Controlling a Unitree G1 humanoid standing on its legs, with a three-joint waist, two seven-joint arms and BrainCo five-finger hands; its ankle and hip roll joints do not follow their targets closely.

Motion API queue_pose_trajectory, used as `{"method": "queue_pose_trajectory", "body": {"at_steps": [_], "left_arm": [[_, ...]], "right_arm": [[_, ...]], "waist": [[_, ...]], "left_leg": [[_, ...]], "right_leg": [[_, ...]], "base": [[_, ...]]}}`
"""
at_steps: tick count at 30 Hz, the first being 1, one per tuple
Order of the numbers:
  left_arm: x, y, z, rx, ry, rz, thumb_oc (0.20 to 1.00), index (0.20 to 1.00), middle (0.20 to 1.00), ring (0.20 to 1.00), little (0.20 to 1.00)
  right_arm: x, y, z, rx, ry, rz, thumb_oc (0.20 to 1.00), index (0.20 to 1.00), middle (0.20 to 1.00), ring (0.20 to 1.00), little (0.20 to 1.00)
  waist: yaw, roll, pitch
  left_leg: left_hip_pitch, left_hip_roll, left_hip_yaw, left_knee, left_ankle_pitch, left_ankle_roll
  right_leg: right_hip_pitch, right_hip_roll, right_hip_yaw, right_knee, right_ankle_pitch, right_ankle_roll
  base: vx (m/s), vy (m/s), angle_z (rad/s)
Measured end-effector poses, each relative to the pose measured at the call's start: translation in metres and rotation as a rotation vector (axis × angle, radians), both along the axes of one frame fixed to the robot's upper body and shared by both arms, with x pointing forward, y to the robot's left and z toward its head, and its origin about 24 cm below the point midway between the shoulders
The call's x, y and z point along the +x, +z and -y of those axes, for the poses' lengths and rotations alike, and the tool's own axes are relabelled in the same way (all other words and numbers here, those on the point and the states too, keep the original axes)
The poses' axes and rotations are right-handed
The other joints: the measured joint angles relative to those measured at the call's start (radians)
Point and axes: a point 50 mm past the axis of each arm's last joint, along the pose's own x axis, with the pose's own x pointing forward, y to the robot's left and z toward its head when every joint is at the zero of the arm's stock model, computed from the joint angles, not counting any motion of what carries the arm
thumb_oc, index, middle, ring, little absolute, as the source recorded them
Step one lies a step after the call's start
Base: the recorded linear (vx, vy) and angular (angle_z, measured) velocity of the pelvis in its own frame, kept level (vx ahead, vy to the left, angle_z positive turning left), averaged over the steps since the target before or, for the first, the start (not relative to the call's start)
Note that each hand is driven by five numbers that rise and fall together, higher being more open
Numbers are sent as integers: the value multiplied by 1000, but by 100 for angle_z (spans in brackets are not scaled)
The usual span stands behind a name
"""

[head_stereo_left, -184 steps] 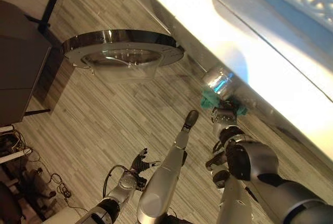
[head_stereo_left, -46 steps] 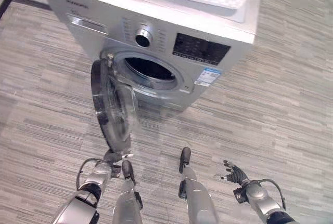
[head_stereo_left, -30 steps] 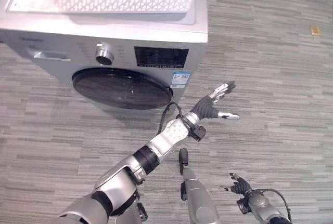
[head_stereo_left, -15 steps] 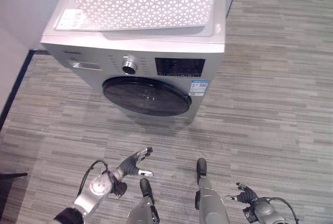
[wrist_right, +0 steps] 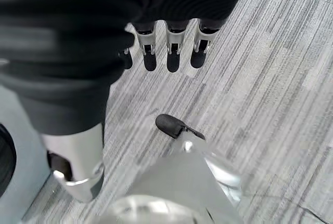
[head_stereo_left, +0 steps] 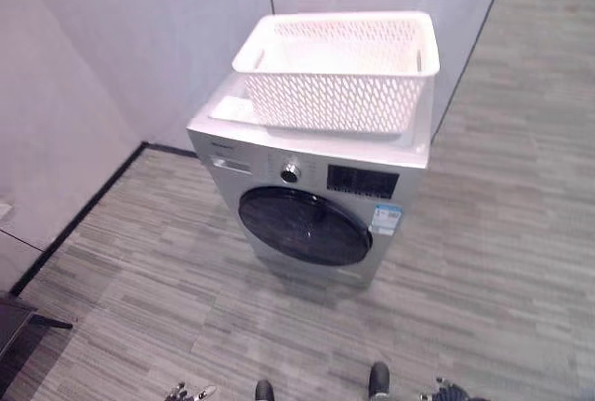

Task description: Grab the laundry basket,head to the washer,open it,put in the laundry and shut it.

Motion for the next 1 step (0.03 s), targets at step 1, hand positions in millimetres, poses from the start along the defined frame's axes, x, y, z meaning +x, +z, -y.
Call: {"method": "queue_pose_trajectory", "body": {"at_steps": [1], "left_arm": [[1, -2, 10, -32, 23, 5, 1000, 1000, 1000, 1000, 1000]], "right_arm": [[-6, -2, -1, -10, 5, -28, 1000, 1000, 1000, 1000, 1000]], "waist": [[1, 3, -18]], "left_leg": [[-1, -6, -13, -4, 0, 0]], "right_leg": [[7, -7, -10, 0, -1, 1]], "base": [[82, 33, 23]]}}
